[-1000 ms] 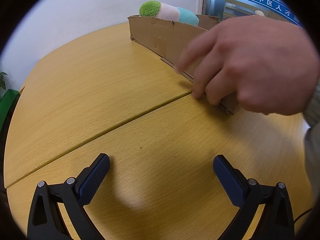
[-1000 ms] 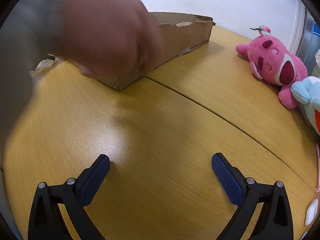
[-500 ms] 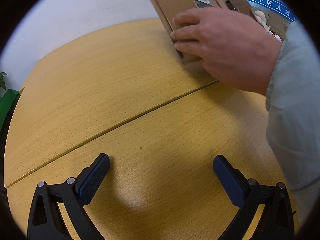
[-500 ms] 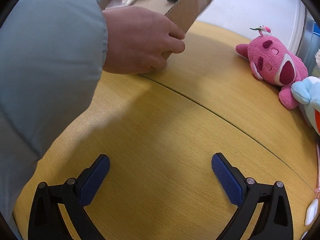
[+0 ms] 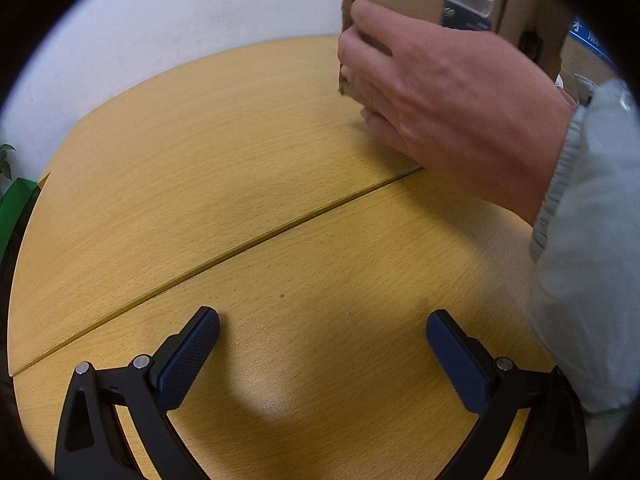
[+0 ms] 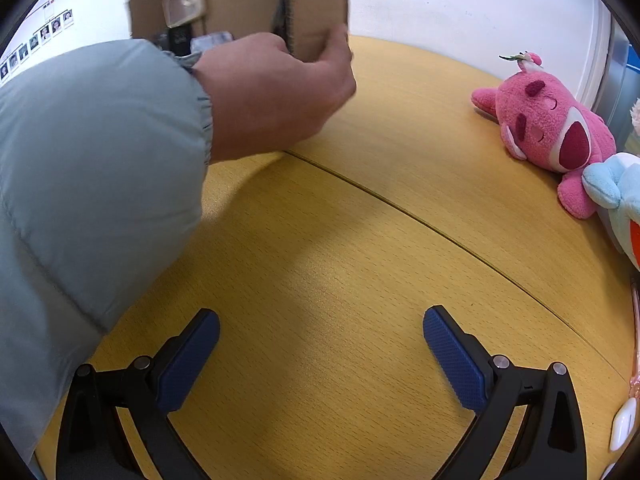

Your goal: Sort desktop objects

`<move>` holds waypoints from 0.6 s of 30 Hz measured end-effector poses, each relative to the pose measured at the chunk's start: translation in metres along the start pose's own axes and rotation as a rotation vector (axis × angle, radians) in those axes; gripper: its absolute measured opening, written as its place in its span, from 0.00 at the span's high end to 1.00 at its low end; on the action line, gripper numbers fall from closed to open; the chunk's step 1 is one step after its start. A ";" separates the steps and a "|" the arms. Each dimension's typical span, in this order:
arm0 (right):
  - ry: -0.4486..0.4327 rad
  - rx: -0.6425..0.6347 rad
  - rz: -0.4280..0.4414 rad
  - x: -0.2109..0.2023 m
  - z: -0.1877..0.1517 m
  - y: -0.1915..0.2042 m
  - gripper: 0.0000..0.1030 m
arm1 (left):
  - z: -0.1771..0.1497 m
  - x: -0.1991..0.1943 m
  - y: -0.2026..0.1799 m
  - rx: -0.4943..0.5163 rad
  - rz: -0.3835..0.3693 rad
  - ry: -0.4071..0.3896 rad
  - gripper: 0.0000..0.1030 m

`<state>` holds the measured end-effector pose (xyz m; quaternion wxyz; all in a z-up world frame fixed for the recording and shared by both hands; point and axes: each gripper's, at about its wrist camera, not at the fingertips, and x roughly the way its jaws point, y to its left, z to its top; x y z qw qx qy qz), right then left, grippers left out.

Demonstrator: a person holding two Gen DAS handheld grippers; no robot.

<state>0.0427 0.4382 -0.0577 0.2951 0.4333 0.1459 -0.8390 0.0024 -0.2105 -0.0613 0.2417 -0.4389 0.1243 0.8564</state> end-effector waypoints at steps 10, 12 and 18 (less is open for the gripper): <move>0.001 0.000 -0.001 0.002 -0.002 0.001 0.00 | 0.000 -0.001 0.001 -0.002 0.001 0.001 0.00; 0.000 0.000 -0.001 0.002 -0.002 0.001 0.00 | 0.000 -0.002 0.001 -0.002 0.001 0.001 0.00; 0.000 0.001 -0.001 0.006 -0.004 0.002 0.00 | 0.001 -0.003 0.001 -0.002 0.002 0.002 0.00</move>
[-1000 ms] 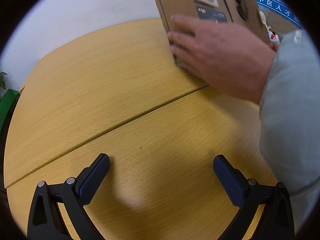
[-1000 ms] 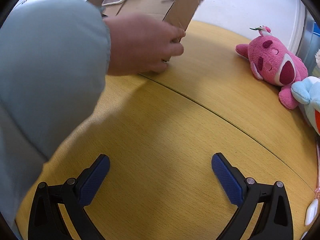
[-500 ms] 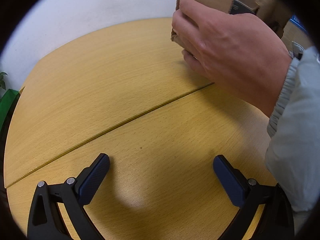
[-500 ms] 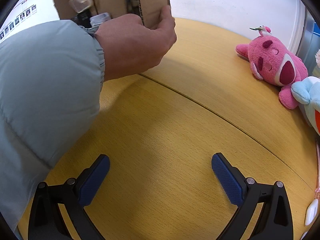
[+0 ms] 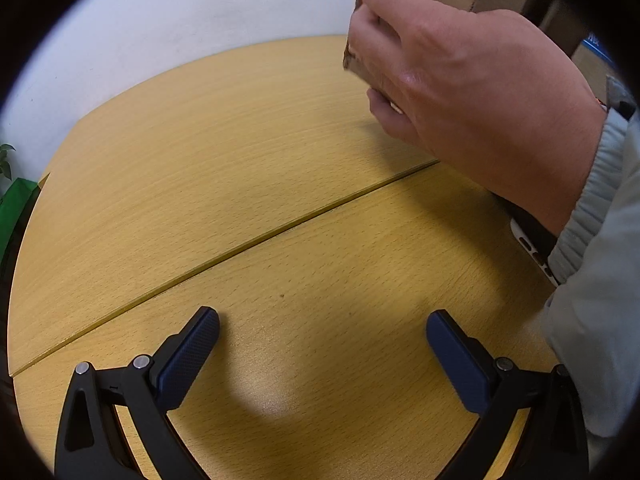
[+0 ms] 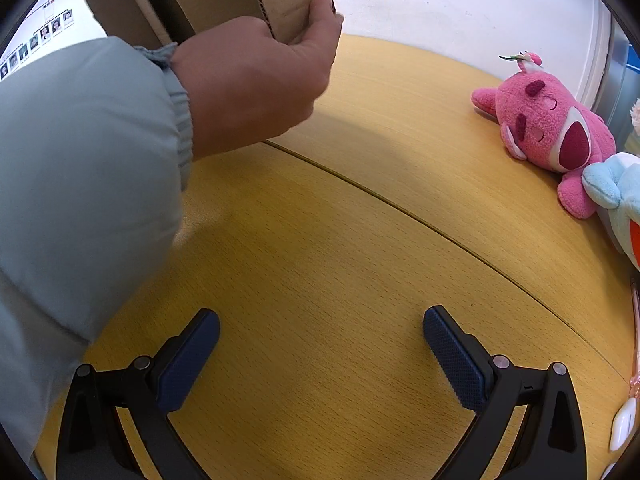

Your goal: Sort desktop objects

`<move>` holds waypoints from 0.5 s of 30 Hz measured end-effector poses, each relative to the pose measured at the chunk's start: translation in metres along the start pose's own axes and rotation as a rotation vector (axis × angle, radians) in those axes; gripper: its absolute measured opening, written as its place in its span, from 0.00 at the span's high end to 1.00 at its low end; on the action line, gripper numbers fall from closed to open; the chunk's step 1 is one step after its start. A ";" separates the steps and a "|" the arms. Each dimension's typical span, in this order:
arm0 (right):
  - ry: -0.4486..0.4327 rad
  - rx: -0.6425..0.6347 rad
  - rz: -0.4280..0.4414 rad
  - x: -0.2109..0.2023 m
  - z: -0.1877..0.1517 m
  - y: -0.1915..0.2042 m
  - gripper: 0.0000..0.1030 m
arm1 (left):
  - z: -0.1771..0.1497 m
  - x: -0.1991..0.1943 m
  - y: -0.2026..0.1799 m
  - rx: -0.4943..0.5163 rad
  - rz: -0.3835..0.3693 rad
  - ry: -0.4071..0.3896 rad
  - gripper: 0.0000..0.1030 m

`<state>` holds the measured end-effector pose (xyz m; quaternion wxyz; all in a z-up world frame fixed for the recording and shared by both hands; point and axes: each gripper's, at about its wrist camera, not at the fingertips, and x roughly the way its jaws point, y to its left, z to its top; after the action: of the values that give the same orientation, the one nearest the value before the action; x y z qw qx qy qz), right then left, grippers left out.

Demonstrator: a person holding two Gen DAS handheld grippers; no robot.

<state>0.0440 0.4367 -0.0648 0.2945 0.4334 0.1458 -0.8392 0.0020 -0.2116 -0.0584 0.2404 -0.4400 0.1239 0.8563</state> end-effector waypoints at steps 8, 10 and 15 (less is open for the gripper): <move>0.001 0.000 0.000 -0.004 0.004 -0.003 0.00 | 0.002 -0.001 0.001 -0.002 0.001 0.000 0.00; 0.001 0.000 0.000 -0.004 0.003 -0.002 0.00 | 0.002 0.000 -0.001 -0.002 0.002 0.000 0.00; 0.001 0.000 -0.001 -0.004 0.003 -0.002 0.00 | 0.003 -0.001 -0.001 -0.002 0.002 0.000 0.00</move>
<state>0.0431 0.4385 -0.0596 0.2941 0.4340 0.1459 -0.8390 0.0012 -0.2097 -0.0560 0.2390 -0.4401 0.1235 0.8567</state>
